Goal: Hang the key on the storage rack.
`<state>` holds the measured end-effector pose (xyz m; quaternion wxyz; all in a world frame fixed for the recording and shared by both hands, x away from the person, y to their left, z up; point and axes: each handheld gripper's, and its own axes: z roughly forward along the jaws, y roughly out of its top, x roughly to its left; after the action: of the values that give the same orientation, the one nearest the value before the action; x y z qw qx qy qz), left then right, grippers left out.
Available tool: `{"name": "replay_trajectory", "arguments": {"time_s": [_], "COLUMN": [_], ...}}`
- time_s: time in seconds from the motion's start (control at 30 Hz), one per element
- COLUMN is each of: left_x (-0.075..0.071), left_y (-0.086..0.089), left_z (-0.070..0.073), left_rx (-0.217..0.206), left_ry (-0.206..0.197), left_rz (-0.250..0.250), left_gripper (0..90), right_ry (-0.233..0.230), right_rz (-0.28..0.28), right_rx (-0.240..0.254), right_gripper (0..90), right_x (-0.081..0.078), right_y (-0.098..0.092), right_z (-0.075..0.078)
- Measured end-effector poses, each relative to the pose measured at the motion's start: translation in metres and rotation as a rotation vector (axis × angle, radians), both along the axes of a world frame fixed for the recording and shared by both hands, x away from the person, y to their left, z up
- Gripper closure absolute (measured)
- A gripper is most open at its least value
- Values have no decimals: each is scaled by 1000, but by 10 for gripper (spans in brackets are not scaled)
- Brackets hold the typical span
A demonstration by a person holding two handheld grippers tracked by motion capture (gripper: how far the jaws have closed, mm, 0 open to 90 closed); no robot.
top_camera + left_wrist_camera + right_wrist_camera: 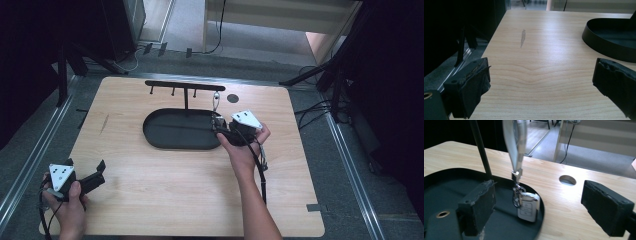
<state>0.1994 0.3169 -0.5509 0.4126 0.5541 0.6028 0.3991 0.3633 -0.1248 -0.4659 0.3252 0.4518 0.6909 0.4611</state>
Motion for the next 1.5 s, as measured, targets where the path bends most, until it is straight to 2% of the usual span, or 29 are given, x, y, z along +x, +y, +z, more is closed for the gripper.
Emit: {"name": "replay_trajectory", "arguments": {"time_s": [0.07,0.2,0.27,0.4,0.57,0.9,1.5], "left_x": [0,0,0,0,0,0,0], "left_y": [0,-1,-1,-1,-1,-2,-3], "left_z": [0,0,0,0,0,0,0], "left_rx": [2,6,7,9,8,11,17], "left_ry": [-1,1,0,-1,-1,-1,-1], "left_rz": [0,2,2,2,2,4,9], "left_gripper": [16,16,16,16,16,16,16], "right_ry": [-10,-26,-32,-46,-55,-39,-3], "right_rz": [-10,-24,-25,-39,-49,-93,-184], "right_rx": [-6,11,30,30,53,85,73], "right_gripper": [54,5,0,0,0,0,0], "right_x": [-5,-16,-22,-31,-44,-66,-100], "right_y": [-8,-27,-37,-51,-67,-104,-164], "right_z": [0,0,-1,-3,-7,-23,-55]}}
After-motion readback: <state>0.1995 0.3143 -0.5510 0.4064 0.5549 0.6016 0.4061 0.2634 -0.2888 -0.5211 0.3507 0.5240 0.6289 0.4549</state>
